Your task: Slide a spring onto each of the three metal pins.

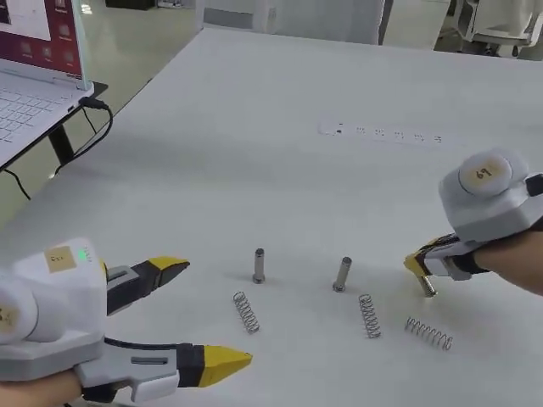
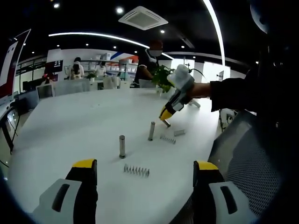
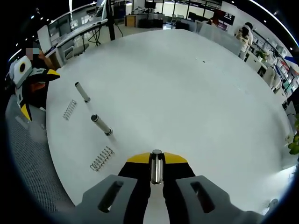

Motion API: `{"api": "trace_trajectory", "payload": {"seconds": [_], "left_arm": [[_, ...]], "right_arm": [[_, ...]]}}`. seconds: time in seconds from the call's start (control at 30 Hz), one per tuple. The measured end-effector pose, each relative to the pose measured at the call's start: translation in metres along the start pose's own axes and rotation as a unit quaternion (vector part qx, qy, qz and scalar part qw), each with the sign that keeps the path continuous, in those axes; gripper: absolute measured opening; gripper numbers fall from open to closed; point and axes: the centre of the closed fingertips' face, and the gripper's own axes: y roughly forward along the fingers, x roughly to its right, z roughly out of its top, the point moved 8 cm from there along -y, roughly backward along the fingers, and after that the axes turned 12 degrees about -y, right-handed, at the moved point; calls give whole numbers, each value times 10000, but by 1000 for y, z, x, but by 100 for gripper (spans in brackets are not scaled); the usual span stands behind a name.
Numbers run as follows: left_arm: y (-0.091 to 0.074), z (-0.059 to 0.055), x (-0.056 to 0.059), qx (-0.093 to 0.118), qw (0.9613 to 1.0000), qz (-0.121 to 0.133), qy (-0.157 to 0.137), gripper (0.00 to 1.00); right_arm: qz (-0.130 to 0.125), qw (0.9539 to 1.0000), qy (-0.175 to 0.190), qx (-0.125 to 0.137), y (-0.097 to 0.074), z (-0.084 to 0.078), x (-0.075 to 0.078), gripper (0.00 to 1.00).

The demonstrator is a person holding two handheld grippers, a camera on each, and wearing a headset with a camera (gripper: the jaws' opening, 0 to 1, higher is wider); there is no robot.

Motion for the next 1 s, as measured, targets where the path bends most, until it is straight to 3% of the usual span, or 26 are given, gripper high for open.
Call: {"api": "trace_trajectory", "payload": {"seconds": [0.47, 1.0], "left_arm": [[0, 0, 1, -40, 10000, -22, 66, 80], [1, -1, 2, -65, 9999, -75, 94, 80]], "right_arm": [[-116, 9994, 282, 186, -21, -14, -8, 6], [-158, 9991, 334, 192, -30, -25, -14, 6]]}}
